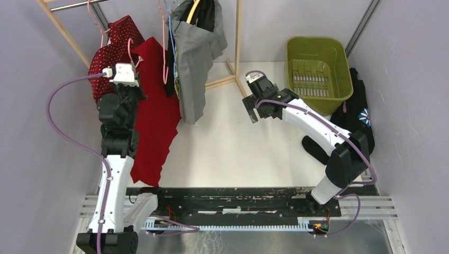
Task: Remove the skirt from the hanger
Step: Pick up the hanger from the clothesline.
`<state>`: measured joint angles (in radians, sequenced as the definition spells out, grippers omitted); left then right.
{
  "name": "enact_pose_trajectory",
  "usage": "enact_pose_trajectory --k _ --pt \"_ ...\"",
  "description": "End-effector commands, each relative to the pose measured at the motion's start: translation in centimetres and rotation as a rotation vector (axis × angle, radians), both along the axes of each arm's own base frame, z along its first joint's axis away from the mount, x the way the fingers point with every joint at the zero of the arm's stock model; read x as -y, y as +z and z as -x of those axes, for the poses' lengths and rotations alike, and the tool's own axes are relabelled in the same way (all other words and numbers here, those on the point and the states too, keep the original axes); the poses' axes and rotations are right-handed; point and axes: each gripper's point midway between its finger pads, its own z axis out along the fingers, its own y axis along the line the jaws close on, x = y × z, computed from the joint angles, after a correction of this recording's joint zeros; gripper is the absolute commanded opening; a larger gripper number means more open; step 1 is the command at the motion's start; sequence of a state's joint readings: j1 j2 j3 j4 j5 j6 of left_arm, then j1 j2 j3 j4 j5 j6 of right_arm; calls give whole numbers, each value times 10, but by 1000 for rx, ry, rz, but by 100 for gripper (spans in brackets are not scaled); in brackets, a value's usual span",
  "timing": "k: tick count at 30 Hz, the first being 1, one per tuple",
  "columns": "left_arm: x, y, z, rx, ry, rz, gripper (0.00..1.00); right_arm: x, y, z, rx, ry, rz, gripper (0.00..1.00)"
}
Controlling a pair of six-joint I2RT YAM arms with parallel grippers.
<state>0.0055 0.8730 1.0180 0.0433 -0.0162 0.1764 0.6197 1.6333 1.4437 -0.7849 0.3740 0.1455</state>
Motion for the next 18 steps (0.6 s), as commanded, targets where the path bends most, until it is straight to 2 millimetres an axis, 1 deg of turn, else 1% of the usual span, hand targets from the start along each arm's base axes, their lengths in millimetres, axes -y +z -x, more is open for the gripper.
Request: enact_pose_trajectory --k 1,5,6,11,15,18 --pt "5 62 24 170 -32 -18 3 -1 20 0 52 -5 -47 100" --pt "8 78 33 165 -44 -13 3 -2 22 1 53 1 -52 99" --pt "11 89 40 176 -64 -30 3 -2 22 2 55 1 -55 99" --pt "24 118 67 177 -129 -89 3 -5 22 5 53 10 -64 99" --pt "34 133 91 186 -181 -122 3 -7 23 6 55 14 -71 99" --pt "31 145 108 209 -163 -135 3 -9 23 9 54 21 -72 98"
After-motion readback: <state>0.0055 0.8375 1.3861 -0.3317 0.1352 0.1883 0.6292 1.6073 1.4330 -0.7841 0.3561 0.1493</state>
